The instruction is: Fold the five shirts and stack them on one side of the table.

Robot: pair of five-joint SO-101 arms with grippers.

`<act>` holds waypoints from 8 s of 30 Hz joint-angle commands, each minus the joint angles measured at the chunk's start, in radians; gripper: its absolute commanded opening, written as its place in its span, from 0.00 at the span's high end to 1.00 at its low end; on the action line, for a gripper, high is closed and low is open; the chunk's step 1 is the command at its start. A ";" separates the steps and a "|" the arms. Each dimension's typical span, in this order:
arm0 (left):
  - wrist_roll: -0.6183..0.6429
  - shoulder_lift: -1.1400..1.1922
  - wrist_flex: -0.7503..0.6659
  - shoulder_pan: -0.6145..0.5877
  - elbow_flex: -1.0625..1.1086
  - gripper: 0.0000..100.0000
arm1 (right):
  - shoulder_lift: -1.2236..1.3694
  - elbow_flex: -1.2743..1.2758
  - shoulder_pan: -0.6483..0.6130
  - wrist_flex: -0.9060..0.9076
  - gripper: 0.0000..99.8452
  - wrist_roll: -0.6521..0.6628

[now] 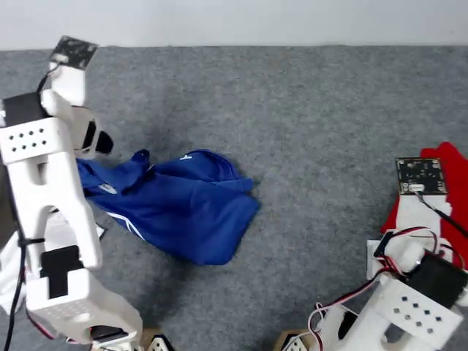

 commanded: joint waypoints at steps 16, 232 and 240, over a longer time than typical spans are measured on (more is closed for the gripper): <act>-0.064 -0.104 0.029 0.795 0.236 0.82 | -0.008 0.100 -0.010 0.007 0.99 0.006; 0.110 -0.838 -0.235 0.002 0.219 0.99 | 1.616 -1.958 -0.889 0.041 0.88 -0.064; -0.008 -0.838 -0.595 0.396 0.209 0.99 | 1.339 -1.574 -0.696 0.042 0.88 -0.068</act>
